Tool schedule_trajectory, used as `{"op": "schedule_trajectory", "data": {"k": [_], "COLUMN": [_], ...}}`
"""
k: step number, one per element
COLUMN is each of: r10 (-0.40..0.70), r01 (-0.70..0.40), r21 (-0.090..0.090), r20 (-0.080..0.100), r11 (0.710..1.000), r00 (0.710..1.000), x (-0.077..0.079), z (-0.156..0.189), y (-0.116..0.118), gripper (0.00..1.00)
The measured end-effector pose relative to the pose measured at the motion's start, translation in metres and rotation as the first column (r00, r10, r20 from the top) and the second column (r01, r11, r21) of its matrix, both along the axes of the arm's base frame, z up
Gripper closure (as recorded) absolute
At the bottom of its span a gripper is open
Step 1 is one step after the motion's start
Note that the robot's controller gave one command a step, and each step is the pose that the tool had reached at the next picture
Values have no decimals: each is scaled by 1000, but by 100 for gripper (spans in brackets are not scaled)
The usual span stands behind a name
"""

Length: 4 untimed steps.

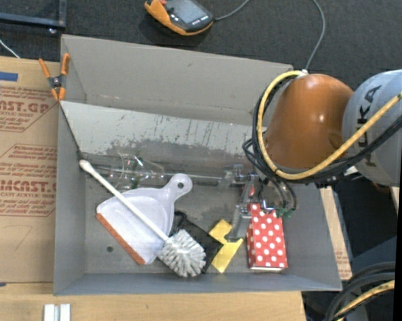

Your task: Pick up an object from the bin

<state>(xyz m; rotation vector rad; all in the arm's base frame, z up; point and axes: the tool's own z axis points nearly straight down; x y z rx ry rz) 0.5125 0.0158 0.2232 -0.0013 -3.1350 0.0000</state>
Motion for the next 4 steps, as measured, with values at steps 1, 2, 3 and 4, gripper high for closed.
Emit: {"op": "schedule_trajectory", "data": {"k": [1,2,3,4], "r10": [0,302,443,666], "r01": [0,-302,-443,-666], "r21": [1,1,0,0], "r20": [8,6,10,11], "r11": [1000,953,896,746], "r00": [1000,953,896,746], "x": [2,7,41,68], "z": [4,-76,-154,-153], "y": [0,-42,-76,-76], "gripper": [0,0,0,0]}}
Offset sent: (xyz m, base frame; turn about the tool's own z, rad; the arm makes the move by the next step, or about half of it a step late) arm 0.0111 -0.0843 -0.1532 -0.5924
